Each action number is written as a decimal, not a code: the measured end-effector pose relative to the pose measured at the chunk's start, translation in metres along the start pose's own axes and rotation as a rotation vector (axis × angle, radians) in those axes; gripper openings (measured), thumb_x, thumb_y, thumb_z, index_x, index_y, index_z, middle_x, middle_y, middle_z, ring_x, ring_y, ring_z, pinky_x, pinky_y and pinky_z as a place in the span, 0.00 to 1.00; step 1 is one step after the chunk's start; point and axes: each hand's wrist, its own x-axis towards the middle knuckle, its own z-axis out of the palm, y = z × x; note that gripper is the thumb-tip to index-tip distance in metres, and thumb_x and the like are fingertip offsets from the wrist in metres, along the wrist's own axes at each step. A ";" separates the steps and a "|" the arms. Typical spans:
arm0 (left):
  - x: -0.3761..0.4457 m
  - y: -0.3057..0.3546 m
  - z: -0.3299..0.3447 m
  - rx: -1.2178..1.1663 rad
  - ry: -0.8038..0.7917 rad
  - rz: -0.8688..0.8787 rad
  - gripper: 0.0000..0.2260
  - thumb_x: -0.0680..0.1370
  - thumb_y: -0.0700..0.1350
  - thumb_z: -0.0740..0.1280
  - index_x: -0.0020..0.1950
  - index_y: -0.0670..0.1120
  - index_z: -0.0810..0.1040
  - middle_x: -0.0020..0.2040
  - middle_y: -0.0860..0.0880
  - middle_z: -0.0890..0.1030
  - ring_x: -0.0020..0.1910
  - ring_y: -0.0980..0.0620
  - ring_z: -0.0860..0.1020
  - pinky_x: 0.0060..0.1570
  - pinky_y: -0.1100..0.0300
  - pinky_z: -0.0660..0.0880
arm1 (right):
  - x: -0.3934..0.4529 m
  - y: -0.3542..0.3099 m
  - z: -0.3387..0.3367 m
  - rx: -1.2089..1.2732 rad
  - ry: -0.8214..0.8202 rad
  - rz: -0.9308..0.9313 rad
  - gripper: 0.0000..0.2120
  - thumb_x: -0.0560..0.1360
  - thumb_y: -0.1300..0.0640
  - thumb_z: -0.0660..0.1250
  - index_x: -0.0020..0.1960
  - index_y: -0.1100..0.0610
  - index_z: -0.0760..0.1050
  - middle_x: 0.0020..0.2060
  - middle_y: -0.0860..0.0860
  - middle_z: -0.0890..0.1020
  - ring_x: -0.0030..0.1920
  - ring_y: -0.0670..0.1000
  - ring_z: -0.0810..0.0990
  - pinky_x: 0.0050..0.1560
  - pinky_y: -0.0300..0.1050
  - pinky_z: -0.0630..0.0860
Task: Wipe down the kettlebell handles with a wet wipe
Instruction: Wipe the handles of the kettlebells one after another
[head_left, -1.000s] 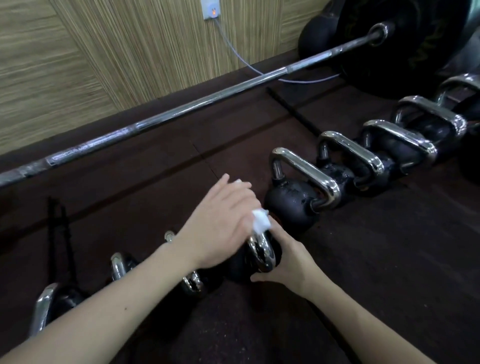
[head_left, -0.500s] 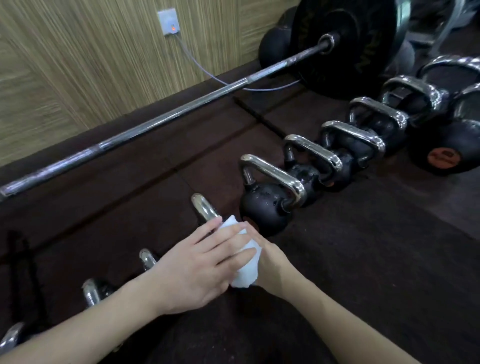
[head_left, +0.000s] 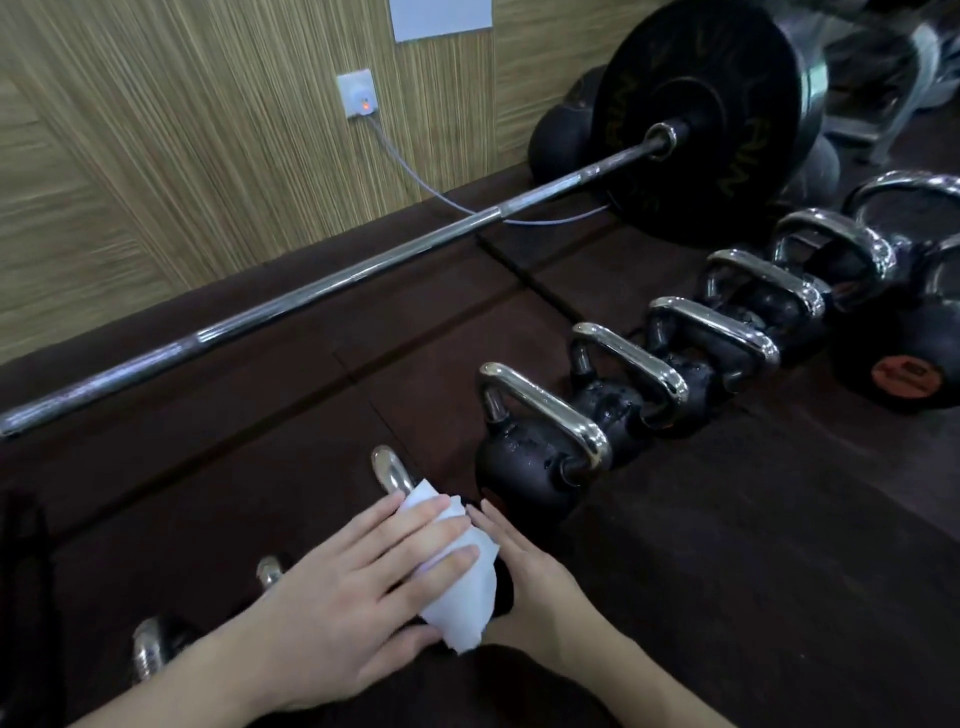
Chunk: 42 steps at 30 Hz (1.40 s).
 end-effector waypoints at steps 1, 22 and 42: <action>0.000 -0.004 0.001 0.010 0.012 -0.006 0.23 0.85 0.54 0.61 0.78 0.45 0.70 0.79 0.45 0.69 0.80 0.44 0.64 0.78 0.43 0.61 | -0.001 0.002 -0.002 -0.001 -0.003 0.002 0.57 0.61 0.36 0.79 0.80 0.34 0.49 0.80 0.30 0.51 0.78 0.32 0.54 0.74 0.43 0.68; 0.180 -0.061 0.009 -0.563 -0.017 -1.106 0.19 0.87 0.43 0.53 0.76 0.38 0.70 0.77 0.36 0.70 0.74 0.35 0.69 0.72 0.48 0.65 | 0.037 0.062 -0.100 0.106 0.223 0.210 0.40 0.58 0.46 0.86 0.67 0.40 0.74 0.61 0.34 0.80 0.65 0.37 0.76 0.70 0.47 0.74; 0.200 -0.048 0.059 -0.049 -0.247 0.071 0.20 0.85 0.56 0.53 0.73 0.49 0.71 0.63 0.52 0.77 0.65 0.50 0.75 0.78 0.47 0.58 | 0.054 0.093 -0.086 0.162 0.239 0.323 0.37 0.54 0.36 0.84 0.60 0.42 0.78 0.51 0.39 0.84 0.55 0.39 0.82 0.56 0.42 0.81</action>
